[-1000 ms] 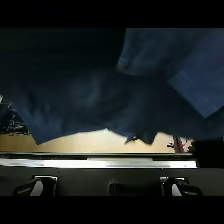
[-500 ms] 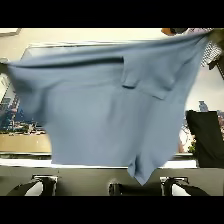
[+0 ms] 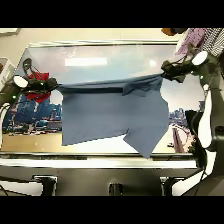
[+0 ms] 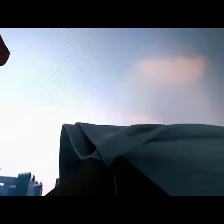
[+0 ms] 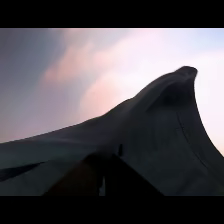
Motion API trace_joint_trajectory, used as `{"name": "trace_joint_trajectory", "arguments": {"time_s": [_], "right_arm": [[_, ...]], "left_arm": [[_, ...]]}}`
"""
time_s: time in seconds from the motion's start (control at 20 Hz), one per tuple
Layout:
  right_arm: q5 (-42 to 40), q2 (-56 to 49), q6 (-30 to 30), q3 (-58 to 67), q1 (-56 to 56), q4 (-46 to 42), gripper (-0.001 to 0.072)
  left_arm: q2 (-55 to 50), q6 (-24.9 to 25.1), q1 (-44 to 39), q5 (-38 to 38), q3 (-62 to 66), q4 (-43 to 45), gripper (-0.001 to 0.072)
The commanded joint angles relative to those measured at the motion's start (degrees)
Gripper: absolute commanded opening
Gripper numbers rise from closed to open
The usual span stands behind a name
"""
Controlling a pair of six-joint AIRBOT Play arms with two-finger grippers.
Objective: Fold the clothes and pants, and hang the long-sleeved shirts on hangers.
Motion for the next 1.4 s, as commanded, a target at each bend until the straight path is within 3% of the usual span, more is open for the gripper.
{"name": "trace_joint_trajectory", "arguments": {"time_s": [0.0,0.25,0.5,0.7,1.1,1.15,1.2,1.25,1.35], "right_arm": [[-0.2,-2.9,0.7,0.1,0.2,-4.3,0.0028],[11.1,-2.7,1.1,0.1,0.2,-9.5,0.0028],[11.7,-3.0,1.1,0.1,0.2,-11.9,0.0029],[13.9,-4.6,1.9,0.1,0.2,-11.7,0.0029],[18.8,-8.1,2.3,0.1,0.2,-11.3,0.0031],[18.8,-8.2,2.3,0.1,0.2,-10.7,0.0051],[18.8,-8.2,2.3,0.1,0.2,-9.9,0.0173],[18.8,-8.0,1.9,0.1,0.2,-8.9,0.0308],[20.4,-6.6,-1.6,0.1,-0.1,-6.8,0.0532]], "left_arm": [[-3.4,0.2,-0.6,0.1,0.6,0.3,0.0016],[-3.3,-0.6,-0.7,-13.7,0.6,0.3,0.0016],[-3.7,-0.7,-0.7,-26.4,0.4,0.3,0.0016],[-3.7,-1.2,-0.7,-30.0,-1.1,0.4,0.0016],[-3.8,-1.1,-0.7,-28.6,-5.7,0.3,0.0026],[-3.8,-1.2,-0.7,-28.0,-6.1,0.3,0.0138],[-3.7,-1.6,-0.7,-27.7,-6.1,0.3,0.0352],[-3.5,-2.3,-0.6,-27.5,-5.7,0.3,0.0508],[-2.3,-2.0,0.0,-28.1,-4.4,0.4,0.0541]]}}
